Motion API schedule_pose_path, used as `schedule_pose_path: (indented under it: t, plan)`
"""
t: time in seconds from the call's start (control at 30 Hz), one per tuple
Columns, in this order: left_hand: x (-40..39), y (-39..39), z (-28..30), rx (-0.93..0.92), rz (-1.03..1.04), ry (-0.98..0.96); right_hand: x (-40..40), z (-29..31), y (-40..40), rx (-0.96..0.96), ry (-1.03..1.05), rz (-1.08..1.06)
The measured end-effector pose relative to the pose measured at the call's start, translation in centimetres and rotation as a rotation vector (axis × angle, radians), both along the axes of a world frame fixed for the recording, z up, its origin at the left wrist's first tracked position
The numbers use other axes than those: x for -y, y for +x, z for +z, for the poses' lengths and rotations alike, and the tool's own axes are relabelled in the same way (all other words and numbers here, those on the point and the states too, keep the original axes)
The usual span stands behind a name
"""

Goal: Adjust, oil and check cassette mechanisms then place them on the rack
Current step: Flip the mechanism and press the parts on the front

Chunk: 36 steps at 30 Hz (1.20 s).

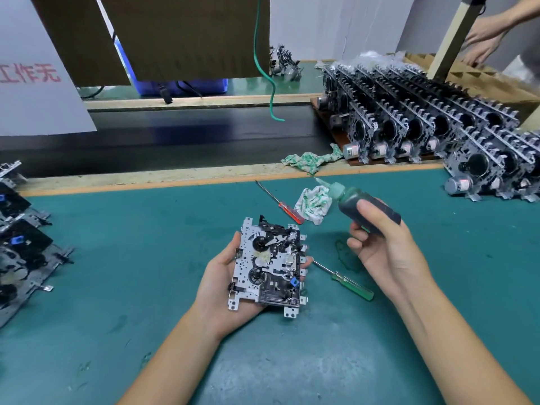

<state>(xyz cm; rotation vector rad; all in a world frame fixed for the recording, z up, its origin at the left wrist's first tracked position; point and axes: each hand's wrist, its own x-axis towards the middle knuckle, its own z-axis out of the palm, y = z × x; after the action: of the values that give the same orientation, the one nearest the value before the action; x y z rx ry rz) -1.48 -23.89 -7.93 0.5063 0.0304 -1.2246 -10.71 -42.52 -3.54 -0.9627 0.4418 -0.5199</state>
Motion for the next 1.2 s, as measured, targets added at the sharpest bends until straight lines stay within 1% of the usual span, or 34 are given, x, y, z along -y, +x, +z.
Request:
schedule_pose_path:
  t: [0.1,0.17,0.47,0.7,1.0,1.2]
  plan:
    - [0.0,0.0,0.1,0.012,0.012,-0.001,0.1,0.1,0.1,0.028,0.106,-0.006]
    - [0.0,-0.1,0.1,0.014,0.022,0.002,0.1,0.2,0.2,0.026,0.114,-0.025]
    - [0.1,-0.1,-0.2,0.034,0.032,-0.005,-1.3,-0.6,0.5,-0.063,-0.077,-0.152]
    - [0.0,-0.1,-0.1,0.025,0.022,0.002,-1.5,-0.8,0.5,-0.059,-0.207,-0.106]
    - [0.0,0.0,-0.2,0.028,0.024,0.003,-1.7,-1.0,0.6,-0.04,-0.267,-0.065]
    - [0.0,0.1,-0.5,0.058,0.016,0.001,-1.7,-1.3,0.7,-0.049,-0.276,-0.092]
